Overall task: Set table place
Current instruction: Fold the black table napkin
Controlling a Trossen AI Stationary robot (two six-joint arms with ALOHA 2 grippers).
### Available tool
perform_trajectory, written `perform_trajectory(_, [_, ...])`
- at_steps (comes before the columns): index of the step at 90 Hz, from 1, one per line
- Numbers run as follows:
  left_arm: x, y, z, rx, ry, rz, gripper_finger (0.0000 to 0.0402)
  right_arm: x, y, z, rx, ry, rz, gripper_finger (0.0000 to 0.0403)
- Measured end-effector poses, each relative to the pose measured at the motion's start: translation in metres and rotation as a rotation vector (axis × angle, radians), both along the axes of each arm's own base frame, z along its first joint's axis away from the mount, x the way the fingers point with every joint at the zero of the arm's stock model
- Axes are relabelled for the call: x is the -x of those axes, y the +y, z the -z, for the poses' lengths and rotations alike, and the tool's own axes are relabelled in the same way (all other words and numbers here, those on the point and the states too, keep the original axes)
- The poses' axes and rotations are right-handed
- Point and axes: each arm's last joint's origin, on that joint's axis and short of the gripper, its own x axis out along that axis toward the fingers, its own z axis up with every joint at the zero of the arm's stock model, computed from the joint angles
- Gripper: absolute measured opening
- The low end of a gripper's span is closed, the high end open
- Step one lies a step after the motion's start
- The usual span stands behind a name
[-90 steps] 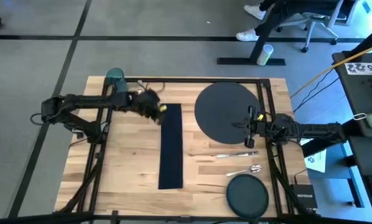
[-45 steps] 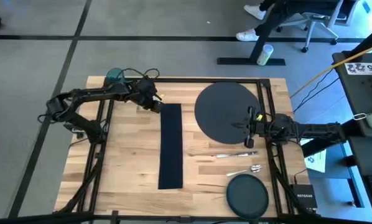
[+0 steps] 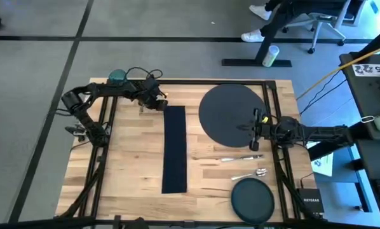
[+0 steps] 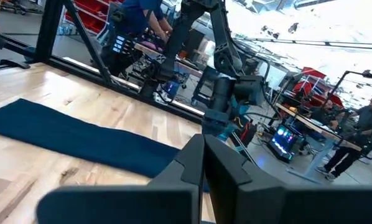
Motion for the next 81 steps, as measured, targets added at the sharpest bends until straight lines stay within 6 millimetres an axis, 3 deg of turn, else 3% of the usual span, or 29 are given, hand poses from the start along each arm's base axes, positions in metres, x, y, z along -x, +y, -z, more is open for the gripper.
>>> perform_trajectory(81, [-0.009,0.015,0.032,0.024,-0.043,0.001,0.016,0.0,-0.001,0.0,-0.003,0.0,0.018,0.0])
